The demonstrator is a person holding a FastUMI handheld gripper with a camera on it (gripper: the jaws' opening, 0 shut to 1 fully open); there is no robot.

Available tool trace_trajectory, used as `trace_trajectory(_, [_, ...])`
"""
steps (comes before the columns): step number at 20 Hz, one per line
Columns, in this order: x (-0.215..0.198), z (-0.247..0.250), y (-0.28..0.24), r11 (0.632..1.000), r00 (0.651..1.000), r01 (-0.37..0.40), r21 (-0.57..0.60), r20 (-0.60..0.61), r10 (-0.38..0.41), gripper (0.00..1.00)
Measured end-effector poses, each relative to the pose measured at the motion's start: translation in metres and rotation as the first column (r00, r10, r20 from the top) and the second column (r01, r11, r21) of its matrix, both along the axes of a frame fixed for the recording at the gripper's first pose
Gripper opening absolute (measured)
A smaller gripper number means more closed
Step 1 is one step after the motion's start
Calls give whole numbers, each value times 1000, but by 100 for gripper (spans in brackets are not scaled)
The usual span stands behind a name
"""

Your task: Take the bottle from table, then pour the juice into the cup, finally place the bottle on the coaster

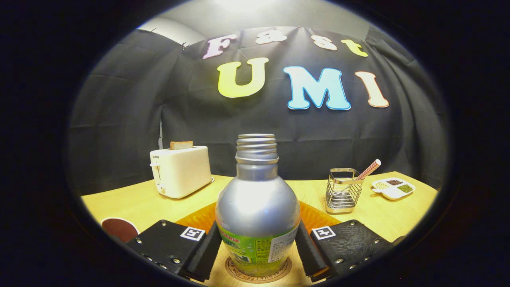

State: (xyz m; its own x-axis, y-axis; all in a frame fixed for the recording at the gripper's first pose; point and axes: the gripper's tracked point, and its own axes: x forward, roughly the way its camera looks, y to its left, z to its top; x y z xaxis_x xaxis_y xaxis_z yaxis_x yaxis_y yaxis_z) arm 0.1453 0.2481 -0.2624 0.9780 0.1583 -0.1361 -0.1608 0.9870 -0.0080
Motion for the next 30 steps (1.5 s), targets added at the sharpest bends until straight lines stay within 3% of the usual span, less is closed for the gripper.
trace_trajectory(1, [0,4,-1,1000,1000,6,-10,3,-6,84])
trace_trajectory(3, [-4,20,-3,1000,999,21,-19,25,-20,97])
trace_trajectory(8, [-20,76,-13,999,998,41,5,54,-42,97])
trace_trajectory(14, [-60,184,-37,998,991,61,-16,124,-59,97])
trace_trajectory(21, [-97,300,-86,985,967,170,-19,198,-163,96])
trace_trajectory(25, [-113,313,-118,968,956,246,-57,181,-232,96])
trace_trajectory(30, [-131,303,-136,974,968,225,2,110,-224,96])
